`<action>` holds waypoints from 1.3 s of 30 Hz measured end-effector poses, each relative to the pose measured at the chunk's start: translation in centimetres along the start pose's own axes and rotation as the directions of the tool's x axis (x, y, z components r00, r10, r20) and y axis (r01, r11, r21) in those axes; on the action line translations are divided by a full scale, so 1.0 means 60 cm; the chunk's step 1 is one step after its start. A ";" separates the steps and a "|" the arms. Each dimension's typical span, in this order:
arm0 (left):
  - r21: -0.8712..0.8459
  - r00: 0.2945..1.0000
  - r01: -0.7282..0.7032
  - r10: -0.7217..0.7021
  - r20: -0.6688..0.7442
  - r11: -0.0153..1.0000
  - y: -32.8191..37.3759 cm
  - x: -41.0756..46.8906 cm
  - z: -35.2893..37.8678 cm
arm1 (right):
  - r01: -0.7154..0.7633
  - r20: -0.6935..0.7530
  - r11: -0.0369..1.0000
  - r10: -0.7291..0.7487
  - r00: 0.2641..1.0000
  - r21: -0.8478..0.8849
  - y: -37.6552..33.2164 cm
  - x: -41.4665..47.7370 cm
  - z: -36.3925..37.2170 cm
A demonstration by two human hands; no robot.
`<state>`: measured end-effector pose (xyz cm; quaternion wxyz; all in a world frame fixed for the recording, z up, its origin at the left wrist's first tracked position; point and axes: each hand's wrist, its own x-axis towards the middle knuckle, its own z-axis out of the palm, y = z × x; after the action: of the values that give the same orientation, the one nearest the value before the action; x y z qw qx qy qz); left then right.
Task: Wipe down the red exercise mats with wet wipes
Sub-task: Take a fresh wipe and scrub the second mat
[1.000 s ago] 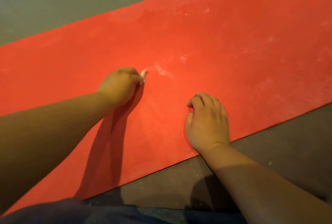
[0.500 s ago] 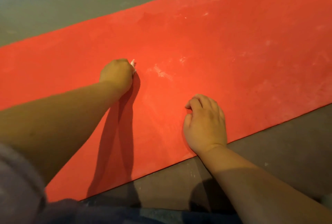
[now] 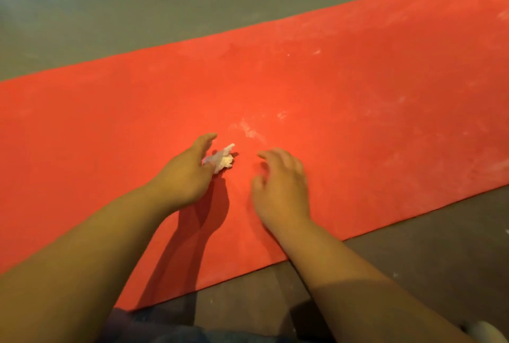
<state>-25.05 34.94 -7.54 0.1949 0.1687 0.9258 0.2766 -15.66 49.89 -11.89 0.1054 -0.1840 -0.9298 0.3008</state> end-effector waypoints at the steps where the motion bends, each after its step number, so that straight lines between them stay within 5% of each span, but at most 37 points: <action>1: 0.017 0.999 0.032 -0.032 -0.013 0.999 -0.009 0.000 -0.006 | 0.086 0.063 0.995 -0.089 0.994 0.042 -0.028 0.022 0.015; 4: 0.166 0.990 0.143 -0.142 -0.021 0.976 -0.051 0.002 -0.022 | 0.319 0.279 0.947 -0.313 0.908 0.027 -0.074 0.069 0.056; 8: 0.315 0.953 0.283 -0.301 0.009 0.906 -0.096 0.020 -0.012 | 0.479 0.356 0.877 -0.438 0.825 -0.029 -0.035 0.109 0.052; 14: 0.248 0.945 0.319 -0.328 -0.007 0.915 -0.091 0.067 -0.007 | 0.185 0.096 0.951 -0.166 0.981 -0.249 -0.033 0.232 0.057; 19: 0.208 0.949 0.316 -0.312 -0.051 0.926 -0.095 0.069 -0.015 | 0.412 0.208 0.911 -0.399 0.893 -0.021 -0.073 0.139 0.089; 22: 0.196 0.948 0.319 -0.316 -0.047 0.927 -0.095 0.070 -0.011 | 0.461 0.256 0.885 -0.434 0.864 -0.055 -0.032 0.173 0.060; 27: 0.153 0.933 0.360 -0.353 -0.077 0.920 -0.087 0.073 -0.013 | 0.101 0.039 0.991 -0.098 0.994 -0.084 -0.052 0.272 0.068; 30: 0.120 0.919 0.391 -0.380 -0.106 0.913 -0.085 0.072 -0.019 | 0.342 0.259 0.939 -0.321 0.911 -0.039 -0.113 0.238 0.114; 34: 0.115 0.908 0.415 -0.404 -0.107 0.903 -0.093 0.070 -0.025 | 0.598 0.340 0.788 -0.527 0.779 -0.149 -0.079 0.190 0.086; 36: 0.122 0.912 0.407 -0.397 -0.099 0.905 -0.091 0.071 -0.025 | 0.553 0.321 0.776 -0.463 0.826 -0.304 -0.047 0.218 0.062; 39: 0.114 0.914 0.403 -0.393 -0.097 0.908 -0.085 0.073 -0.023 | 0.297 0.180 0.875 -0.245 0.953 -0.382 -0.051 0.277 0.066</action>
<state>-30.52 32.15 -10.62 0.2025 -0.0210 0.9632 0.1754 -32.84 52.25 -11.82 0.0476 -0.0502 -0.9931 0.0949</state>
